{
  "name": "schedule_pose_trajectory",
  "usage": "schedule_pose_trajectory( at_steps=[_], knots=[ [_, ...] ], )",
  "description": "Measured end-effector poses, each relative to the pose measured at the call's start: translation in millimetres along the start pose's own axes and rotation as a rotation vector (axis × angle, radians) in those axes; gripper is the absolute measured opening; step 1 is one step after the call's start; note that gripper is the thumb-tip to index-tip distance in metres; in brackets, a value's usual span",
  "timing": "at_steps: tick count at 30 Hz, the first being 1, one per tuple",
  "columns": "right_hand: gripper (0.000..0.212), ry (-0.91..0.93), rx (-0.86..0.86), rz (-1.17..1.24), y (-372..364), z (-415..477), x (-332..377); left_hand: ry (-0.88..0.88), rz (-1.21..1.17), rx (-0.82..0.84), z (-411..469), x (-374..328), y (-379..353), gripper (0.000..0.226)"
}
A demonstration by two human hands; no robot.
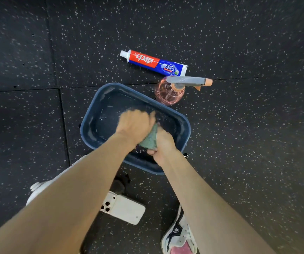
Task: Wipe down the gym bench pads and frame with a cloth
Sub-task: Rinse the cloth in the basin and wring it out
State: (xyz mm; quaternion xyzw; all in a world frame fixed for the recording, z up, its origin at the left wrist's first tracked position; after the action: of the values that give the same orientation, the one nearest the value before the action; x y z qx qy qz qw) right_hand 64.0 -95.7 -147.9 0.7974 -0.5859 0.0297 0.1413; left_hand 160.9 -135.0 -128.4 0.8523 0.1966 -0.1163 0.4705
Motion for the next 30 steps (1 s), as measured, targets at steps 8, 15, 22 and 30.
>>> schedule_pose_trajectory(
  at_steps=[8, 15, 22, 30],
  knots=[
    [0.047, 0.08, -0.248, -0.307, 4.9, 1.3, 2.3, 0.084, 0.326, 0.411, -10.5, 51.6, -13.8, 0.075],
    [0.045, 0.15, -0.288, -0.362, 19.6, -30.9, 19.2, 0.066, 0.255, 0.393, -22.2, 36.9, -3.7, 0.098],
    [0.022, 0.223, -0.07, -0.088, 26.1, -94.9, 38.8, -0.15, -0.518, 0.152, -57.3, 6.7, 20.8, 0.071],
    [0.02, 0.219, 0.201, 0.099, 38.1, -144.3, 37.3, 0.12, -0.793, -0.164, -69.7, 10.0, 47.6, 0.034]
  ],
)
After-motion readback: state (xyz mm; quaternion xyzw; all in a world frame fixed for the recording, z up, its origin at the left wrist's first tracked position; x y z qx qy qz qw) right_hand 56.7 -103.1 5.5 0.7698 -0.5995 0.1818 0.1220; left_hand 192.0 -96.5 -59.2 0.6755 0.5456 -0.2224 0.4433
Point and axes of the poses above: each hand's wrist, its own z-axis towards the middle knuckle, its own y-axis out of the back of the hand, x = y × z, the point moved 3 cm from there along z, towards the middle knuckle, and after that the axes turned 14 degrees about -z, right-handed, at the moved point
